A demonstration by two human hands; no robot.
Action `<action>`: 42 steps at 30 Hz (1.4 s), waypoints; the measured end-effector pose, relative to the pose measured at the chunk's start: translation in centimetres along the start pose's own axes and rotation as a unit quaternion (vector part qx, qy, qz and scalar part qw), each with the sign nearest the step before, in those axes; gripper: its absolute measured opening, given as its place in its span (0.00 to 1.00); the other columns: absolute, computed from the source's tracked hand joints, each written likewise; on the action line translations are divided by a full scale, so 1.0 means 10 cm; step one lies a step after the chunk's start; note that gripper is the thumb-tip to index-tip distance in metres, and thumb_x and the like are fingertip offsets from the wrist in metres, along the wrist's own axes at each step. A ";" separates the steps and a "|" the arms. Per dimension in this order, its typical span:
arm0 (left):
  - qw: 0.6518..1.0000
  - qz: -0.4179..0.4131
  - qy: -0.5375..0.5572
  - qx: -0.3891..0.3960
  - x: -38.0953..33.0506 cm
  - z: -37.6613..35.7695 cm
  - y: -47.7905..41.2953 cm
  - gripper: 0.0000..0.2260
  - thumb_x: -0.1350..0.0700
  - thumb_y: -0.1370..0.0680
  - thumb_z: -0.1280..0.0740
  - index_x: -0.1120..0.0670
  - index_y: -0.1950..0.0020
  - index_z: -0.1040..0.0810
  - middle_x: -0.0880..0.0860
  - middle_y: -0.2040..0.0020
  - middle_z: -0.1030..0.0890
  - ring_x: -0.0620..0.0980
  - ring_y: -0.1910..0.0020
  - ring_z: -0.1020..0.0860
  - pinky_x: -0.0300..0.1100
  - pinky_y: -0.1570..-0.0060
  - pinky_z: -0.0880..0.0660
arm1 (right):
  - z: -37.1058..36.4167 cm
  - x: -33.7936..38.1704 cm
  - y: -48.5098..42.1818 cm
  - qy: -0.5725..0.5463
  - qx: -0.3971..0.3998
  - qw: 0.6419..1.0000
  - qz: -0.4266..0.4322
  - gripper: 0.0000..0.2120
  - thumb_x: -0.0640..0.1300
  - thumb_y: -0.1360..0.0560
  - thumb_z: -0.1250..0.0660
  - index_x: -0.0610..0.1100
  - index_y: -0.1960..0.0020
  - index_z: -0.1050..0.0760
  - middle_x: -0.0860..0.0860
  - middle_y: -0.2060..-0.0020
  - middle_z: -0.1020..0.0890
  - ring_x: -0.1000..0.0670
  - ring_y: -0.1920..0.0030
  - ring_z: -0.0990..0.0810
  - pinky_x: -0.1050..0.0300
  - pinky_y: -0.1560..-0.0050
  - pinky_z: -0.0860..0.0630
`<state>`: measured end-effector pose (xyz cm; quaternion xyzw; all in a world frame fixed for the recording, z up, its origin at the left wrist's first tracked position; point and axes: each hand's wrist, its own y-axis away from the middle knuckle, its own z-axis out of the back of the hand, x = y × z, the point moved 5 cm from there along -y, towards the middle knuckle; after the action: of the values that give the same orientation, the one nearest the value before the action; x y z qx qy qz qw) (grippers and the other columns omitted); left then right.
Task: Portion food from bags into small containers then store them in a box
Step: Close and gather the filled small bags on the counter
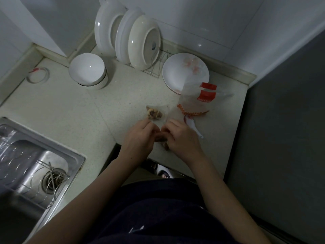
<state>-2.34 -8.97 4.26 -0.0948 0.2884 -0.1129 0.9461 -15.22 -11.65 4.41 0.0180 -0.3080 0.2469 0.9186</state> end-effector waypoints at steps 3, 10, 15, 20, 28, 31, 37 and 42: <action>1.000 0.008 -0.023 0.002 0.01 -0.01 0.00 0.06 0.64 0.28 0.26 0.60 0.61 0.23 0.55 0.63 0.25 0.53 0.67 0.28 0.39 0.68 0.38 | -0.03 -0.02 0.00 -0.007 0.016 1.000 -0.002 0.02 0.40 0.27 0.35 0.43 0.58 0.25 0.50 0.61 0.24 0.50 0.60 0.27 0.50 0.66 0.28; 0.997 0.007 -0.079 0.024 0.01 -0.04 -0.03 0.07 0.67 0.33 0.26 0.57 0.63 0.22 0.54 0.65 0.27 0.52 0.68 0.30 0.37 0.68 0.47 | -0.07 -0.04 0.00 0.017 0.023 0.999 -0.019 0.06 0.38 0.30 0.34 0.46 0.62 0.29 0.52 0.62 0.26 0.50 0.62 0.28 0.49 0.69 0.29; 0.995 0.045 -0.082 0.017 0.10 -0.04 -0.01 0.09 0.61 0.32 0.22 0.57 0.63 0.22 0.54 0.65 0.25 0.52 0.68 0.27 0.39 0.70 0.41 | -0.08 -0.14 0.02 -0.013 0.035 0.997 -0.061 0.06 0.47 0.27 0.35 0.45 0.59 0.26 0.51 0.60 0.23 0.50 0.60 0.26 0.50 0.65 0.27; 0.992 0.052 -0.108 0.030 0.17 -0.06 -0.03 0.10 0.58 0.32 0.22 0.58 0.64 0.22 0.56 0.66 0.23 0.55 0.69 0.25 0.41 0.71 0.38 | -0.16 -0.21 0.02 -0.056 0.074 0.988 -0.125 0.08 0.45 0.28 0.32 0.44 0.61 0.29 0.49 0.61 0.24 0.48 0.59 0.26 0.45 0.60 0.26; 0.973 0.103 -0.127 0.160 0.52 -0.13 -0.18 0.08 0.51 0.28 0.26 0.54 0.55 0.18 0.54 0.57 0.24 0.55 0.58 0.24 0.43 0.64 0.33 | -0.30 -0.32 0.07 -0.107 0.147 0.971 -0.157 0.09 0.46 0.26 0.33 0.52 0.46 0.23 0.61 0.61 0.25 0.57 0.56 0.24 0.51 0.53 0.23; 0.953 0.085 -0.173 0.235 0.70 -0.20 -0.25 0.04 0.55 0.25 0.30 0.50 0.51 0.19 0.50 0.53 0.26 0.53 0.52 0.23 0.41 0.62 0.36 | -0.33 -0.37 0.11 -0.098 0.158 0.965 -0.186 0.12 0.50 0.24 0.35 0.51 0.41 0.24 0.62 0.62 0.25 0.56 0.55 0.23 0.49 0.52 0.22; 0.939 0.069 -0.238 0.240 0.79 -0.35 -0.43 0.16 0.56 0.25 0.32 0.54 0.38 0.24 0.56 0.41 0.25 0.57 0.43 0.27 0.48 0.48 0.30 | -0.25 -0.47 0.10 -0.050 0.095 0.968 -0.226 0.11 0.47 0.22 0.39 0.49 0.42 0.23 0.50 0.49 0.19 0.51 0.51 0.21 0.50 0.52 0.22; 0.947 0.049 -0.201 0.247 0.64 -0.64 -0.64 0.19 0.60 0.23 0.36 0.53 0.31 0.27 0.55 0.32 0.30 0.57 0.36 0.30 0.50 0.40 0.31 | -0.22 -0.52 0.12 -0.031 0.074 0.966 -0.247 0.10 0.47 0.21 0.40 0.48 0.44 0.22 0.49 0.51 0.19 0.49 0.52 0.21 0.47 0.54 0.21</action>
<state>-1.84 -17.50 -2.76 0.1356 0.0598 -0.1124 0.9826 -18.12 -12.52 -0.50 0.1691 -0.3029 0.0340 0.9373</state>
